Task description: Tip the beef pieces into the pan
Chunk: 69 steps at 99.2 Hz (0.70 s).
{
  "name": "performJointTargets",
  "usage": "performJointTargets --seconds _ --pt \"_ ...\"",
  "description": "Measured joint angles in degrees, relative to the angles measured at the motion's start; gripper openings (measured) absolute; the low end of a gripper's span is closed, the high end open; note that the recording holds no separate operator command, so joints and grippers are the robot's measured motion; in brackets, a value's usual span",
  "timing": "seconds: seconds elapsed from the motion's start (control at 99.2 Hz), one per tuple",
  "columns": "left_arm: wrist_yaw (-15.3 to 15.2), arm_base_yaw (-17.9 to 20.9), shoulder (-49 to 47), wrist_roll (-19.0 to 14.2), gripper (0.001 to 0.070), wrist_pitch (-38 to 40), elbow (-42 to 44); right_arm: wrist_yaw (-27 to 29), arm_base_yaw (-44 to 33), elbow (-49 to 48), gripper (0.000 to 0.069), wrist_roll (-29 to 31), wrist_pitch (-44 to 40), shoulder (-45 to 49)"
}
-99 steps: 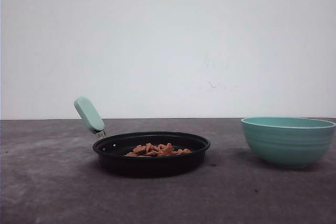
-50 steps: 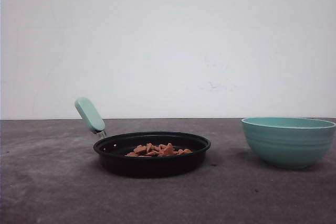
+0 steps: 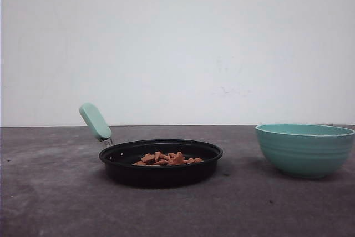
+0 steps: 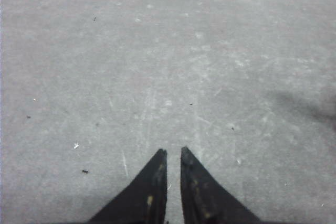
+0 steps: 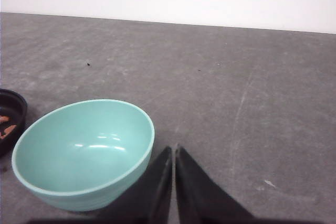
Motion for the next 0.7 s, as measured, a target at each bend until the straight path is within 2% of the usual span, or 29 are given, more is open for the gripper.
performJointTargets --seconds 0.696 --pt "0.0 0.0 0.1 1.0 0.0022 0.0 0.0 0.0 0.0 0.0 0.0011 0.0 0.0 0.0"
